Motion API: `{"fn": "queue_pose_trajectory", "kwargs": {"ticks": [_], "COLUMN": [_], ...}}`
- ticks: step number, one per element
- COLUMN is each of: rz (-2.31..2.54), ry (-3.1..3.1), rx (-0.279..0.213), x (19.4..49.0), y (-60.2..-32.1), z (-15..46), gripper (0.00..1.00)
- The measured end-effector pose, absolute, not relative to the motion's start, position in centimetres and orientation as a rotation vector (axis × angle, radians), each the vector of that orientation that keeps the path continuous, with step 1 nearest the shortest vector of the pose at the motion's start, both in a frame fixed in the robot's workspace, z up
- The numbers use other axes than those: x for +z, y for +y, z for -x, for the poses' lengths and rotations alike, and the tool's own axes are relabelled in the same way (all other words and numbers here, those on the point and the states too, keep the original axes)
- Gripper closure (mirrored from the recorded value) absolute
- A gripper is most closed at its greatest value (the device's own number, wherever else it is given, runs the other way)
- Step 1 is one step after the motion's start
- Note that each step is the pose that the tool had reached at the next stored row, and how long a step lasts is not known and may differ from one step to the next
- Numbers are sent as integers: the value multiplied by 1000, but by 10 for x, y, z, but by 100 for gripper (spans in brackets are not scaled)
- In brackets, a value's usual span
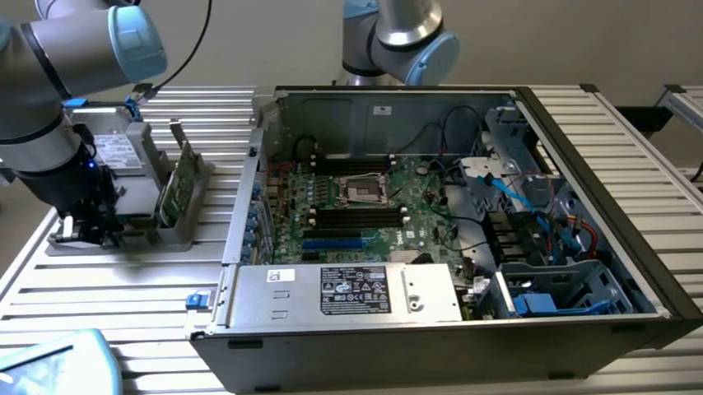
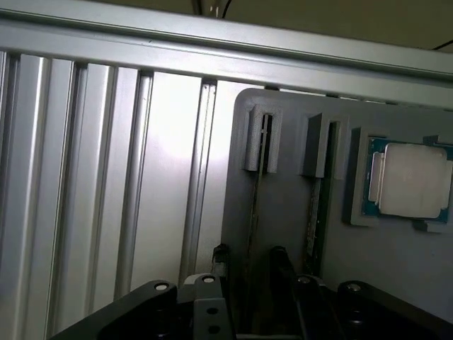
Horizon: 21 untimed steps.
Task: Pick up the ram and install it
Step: 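Pick up the ram and move it above insertion slot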
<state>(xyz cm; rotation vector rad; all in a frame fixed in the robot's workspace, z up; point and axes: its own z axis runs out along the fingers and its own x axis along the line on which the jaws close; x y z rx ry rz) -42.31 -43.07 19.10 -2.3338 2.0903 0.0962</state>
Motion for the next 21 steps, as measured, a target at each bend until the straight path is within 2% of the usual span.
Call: {"fn": "queue_pose_trajectory", "kwargs": {"ticks": [13, 15, 17, 18, 19, 21], "rz": [2277, 2275, 2273, 2272, 2270, 2268], "ry": [2148, 2150, 2152, 2154, 2155, 2157], "rx": [97, 97, 97, 97, 97, 97], "x": [191, 191, 191, 191, 191, 191], "y": [-431, -431, -431, -431, -431, -431], "z": [423, 423, 423, 423, 423, 423], "gripper": [63, 65, 78, 78, 84, 85]}}
